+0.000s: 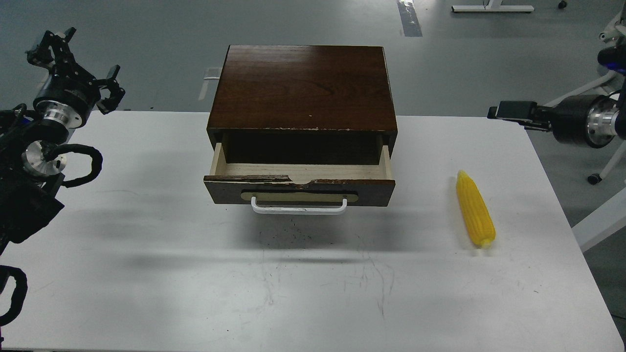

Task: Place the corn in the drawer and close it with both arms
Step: 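Move the right gripper toward the yellow corn cob, then grasp the yellow corn cob with the right gripper and lift it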

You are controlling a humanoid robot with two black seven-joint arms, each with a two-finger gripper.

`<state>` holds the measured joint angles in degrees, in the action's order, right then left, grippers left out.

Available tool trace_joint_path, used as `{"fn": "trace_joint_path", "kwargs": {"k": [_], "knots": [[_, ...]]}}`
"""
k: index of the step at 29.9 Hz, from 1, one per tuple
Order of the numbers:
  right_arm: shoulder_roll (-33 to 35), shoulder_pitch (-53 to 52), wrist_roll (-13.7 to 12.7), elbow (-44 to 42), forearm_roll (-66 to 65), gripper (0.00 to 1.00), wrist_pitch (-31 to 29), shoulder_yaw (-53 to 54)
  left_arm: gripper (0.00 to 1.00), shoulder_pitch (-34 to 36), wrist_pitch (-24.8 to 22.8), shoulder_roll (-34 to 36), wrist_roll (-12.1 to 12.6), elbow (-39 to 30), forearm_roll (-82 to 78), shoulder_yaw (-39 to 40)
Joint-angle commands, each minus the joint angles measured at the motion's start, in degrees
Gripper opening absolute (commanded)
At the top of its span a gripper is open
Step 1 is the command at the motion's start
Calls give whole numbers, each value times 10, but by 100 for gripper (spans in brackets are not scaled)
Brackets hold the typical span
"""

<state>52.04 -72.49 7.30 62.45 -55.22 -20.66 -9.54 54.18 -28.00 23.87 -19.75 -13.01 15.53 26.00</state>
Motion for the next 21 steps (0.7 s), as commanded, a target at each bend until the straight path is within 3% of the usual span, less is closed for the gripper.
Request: {"fn": "trace_joint_path", "kwargs": {"k": [1, 8, 16, 21], "knots": [[-7, 51, 2, -13, -2, 97, 25, -7, 98, -1, 0, 1, -5, 0, -1, -1], [-60, 107, 3, -28, -2, 94, 50, -8, 98, -7, 0, 16, -8, 0, -1, -1], [-88, 146, 6, -45, -6, 70, 62, -11, 98, -7, 0, 20, -13, 1, -1, -1], [-105, 153, 6, -66, -18, 67, 62, -10, 98, -8, 0, 21, -13, 1, -1, 0]]}}
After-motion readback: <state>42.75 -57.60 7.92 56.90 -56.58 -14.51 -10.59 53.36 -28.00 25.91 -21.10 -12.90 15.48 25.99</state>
